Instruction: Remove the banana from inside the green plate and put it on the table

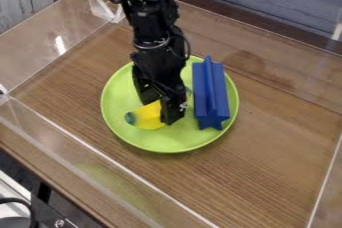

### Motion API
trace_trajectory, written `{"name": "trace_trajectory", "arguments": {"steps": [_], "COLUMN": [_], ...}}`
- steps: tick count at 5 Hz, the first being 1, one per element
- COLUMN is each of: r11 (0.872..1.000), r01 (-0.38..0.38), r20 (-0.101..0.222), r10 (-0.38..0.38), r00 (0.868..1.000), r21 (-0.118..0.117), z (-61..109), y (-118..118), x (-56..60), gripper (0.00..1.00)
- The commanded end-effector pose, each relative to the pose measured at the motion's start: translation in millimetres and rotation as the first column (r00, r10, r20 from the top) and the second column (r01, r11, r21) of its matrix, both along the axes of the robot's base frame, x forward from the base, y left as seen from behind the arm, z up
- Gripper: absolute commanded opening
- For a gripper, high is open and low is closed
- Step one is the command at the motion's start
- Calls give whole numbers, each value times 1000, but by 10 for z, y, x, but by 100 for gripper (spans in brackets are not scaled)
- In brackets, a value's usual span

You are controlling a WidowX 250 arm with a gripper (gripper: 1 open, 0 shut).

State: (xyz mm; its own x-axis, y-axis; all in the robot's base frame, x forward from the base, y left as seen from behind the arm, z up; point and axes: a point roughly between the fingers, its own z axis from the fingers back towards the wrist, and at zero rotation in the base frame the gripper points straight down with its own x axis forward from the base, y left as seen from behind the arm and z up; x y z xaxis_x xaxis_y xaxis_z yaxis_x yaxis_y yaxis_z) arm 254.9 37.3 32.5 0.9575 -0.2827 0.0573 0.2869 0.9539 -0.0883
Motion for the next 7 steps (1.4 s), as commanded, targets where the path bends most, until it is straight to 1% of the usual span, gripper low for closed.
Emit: {"name": "trace_trajectory", "arguments": {"steps": [1,4,5,6,7], "r11": [1000,999,999,999,998], "r01": [-21,-32,-37,-45,-56], "r20": [38,44,42,54,73], "r10": [21,33,38,47,58], "r00": [999,998,998,997,996], "r21": [-3,-22,-22,-26,-30], "z": [119,201,182,271,403], "y": [35,18,20,26,40], "x": [34,40,47,70,106], "gripper": [100,100,0,0,0]}}
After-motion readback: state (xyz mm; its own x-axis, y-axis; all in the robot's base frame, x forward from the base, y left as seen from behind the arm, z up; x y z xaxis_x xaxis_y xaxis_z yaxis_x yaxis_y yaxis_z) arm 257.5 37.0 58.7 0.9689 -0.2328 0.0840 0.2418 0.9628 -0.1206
